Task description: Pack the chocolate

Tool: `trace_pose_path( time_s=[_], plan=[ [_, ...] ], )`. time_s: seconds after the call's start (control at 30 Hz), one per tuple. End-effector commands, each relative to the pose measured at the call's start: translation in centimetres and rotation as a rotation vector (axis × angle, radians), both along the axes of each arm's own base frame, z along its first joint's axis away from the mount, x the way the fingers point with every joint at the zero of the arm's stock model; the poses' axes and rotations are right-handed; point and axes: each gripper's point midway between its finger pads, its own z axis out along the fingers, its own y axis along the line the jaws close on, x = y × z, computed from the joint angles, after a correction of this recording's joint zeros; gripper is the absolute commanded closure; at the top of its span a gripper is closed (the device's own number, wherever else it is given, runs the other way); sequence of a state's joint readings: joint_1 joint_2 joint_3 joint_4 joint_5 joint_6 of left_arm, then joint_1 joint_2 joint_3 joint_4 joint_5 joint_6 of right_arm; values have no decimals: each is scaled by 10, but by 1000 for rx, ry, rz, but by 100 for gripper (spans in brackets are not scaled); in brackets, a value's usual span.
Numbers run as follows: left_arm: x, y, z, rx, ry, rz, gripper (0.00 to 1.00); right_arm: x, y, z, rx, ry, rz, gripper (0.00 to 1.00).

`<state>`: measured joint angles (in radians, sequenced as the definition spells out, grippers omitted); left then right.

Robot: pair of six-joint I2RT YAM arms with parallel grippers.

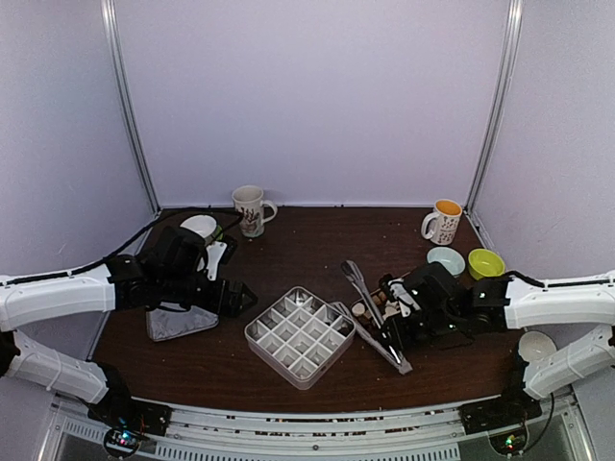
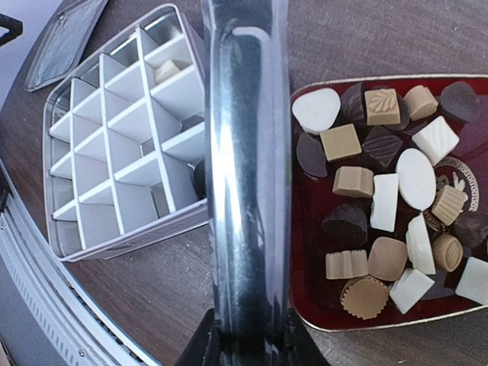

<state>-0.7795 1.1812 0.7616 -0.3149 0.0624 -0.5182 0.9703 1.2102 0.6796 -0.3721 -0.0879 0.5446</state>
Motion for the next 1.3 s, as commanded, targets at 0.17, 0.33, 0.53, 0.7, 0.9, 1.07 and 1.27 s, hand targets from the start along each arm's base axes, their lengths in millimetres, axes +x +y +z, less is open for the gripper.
trace_pose_path(
  time_s=[0.17,0.33,0.53,0.7,0.9,1.07,1.27],
  plan=[
    [7,-2,22,-44,-51,15,11,17,-24,62,-25,-180,-62,93],
    [7,-3,22,-47,-53,14,11,27,-50,58,-165,-236,-132,94],
    [8,-4,19,-47,-49,14,11,29,-52,29,-338,-233,-130,95],
    [7,-3,17,-42,-47,17,11,24,-36,-1,-483,-223,-88,92],
    [7,-2,15,-40,-45,16,11,15,-9,-17,-490,-192,-16,64],
    [6,-1,16,-42,-50,18,11,11,-1,-6,-395,-198,-9,31],
    [6,-2,17,-47,-49,18,11,9,-1,8,-310,-209,-15,19]
  ],
)
